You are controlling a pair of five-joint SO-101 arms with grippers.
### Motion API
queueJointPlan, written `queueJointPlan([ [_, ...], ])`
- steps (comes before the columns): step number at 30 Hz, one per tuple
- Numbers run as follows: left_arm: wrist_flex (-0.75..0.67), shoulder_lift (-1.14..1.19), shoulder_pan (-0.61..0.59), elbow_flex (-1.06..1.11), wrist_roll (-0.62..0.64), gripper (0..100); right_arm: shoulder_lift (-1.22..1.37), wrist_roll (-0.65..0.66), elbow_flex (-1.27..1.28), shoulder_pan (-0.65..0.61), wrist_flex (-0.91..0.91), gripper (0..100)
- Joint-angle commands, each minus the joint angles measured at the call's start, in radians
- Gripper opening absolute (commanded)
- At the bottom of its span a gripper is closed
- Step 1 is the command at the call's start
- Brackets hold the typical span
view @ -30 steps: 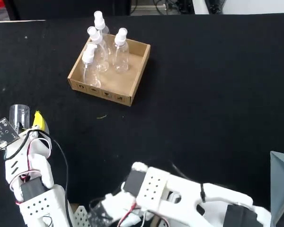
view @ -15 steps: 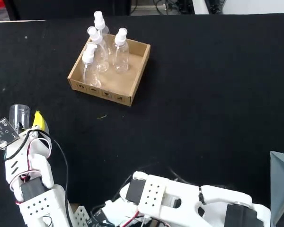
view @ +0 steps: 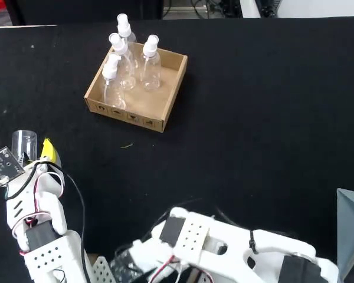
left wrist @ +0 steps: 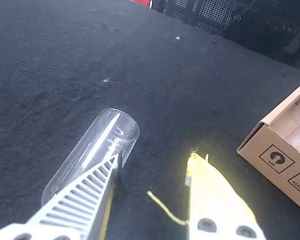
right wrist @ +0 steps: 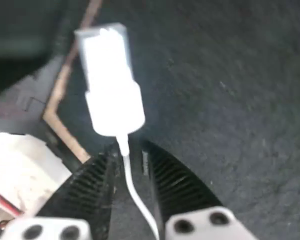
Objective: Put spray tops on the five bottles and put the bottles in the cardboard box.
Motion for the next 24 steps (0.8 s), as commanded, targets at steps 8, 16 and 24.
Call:
queueJointPlan([
  [8, -0.026, -0.017, -0.007, -0.008, -0.002, 20, -0.039, -0.012, -0.136, 0.330, -0.005, 1.0],
  [16, -0.026, -0.017, -0.010, -0.008, -0.002, 20, -0.035, -0.143, -0.110, 0.221, -0.052, 1.0],
  [24, -0.026, -0.017, -0.010, -0.008, -0.003, 20, -0.033, -0.365, -0.114, 0.265, -0.233, 1.0],
])
